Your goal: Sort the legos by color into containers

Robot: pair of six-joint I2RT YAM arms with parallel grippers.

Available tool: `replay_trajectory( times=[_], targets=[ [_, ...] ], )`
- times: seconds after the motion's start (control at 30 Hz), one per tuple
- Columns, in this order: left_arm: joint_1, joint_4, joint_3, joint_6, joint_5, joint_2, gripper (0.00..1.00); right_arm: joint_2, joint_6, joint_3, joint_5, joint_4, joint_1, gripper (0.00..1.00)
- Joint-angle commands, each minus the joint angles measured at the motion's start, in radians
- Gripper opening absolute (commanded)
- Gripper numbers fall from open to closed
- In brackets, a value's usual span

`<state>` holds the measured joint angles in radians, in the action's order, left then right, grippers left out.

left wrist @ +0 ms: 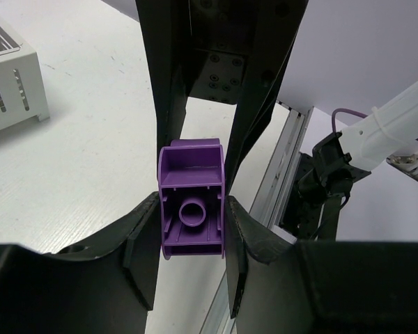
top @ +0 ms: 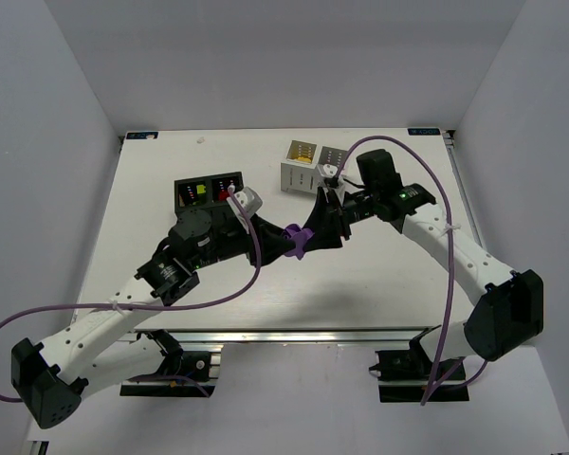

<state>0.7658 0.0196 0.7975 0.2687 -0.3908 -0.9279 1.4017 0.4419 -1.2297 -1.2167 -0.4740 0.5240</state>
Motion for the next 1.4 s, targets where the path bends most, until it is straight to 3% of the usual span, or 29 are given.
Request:
replay_trajectory(
  times=[0.0,0.07,0.1,0.4,0.67,0.9,1.17,1.37],
  targets=[
    [0.000,0.013,0.046,-0.005,-0.010,-0.002,0.00,0.006,0.035,-0.050,-0.001,-0.012,0.007,0.22],
    [0.000,0.005,0.054,-0.013,0.006,-0.005,0.00,0.008,0.046,-0.054,0.014,-0.029,0.005,0.04],
    [0.000,-0.001,0.069,-0.025,0.016,-0.005,0.00,0.010,0.063,-0.062,0.041,-0.038,0.004,0.00],
    [0.000,-0.118,0.189,-0.127,0.266,0.024,0.00,0.036,0.126,-0.042,0.227,-0.098,-0.012,0.00],
    [0.000,-0.170,0.227,-0.203,0.510,0.070,0.00,0.068,0.127,-0.057,0.272,-0.118,-0.065,0.00],
    [0.000,-0.230,0.172,-0.244,0.549,0.119,0.00,0.080,-0.054,-0.114,0.668,0.118,-0.133,0.00],
    [0.015,-0.218,0.016,-0.266,0.581,0.233,0.00,0.209,-0.172,-0.284,0.902,0.230,-0.170,0.00],
    [0.004,-0.190,-0.049,-0.250,0.543,0.319,0.00,0.423,-0.250,-0.471,1.046,0.209,-0.185,0.00]
  ],
)
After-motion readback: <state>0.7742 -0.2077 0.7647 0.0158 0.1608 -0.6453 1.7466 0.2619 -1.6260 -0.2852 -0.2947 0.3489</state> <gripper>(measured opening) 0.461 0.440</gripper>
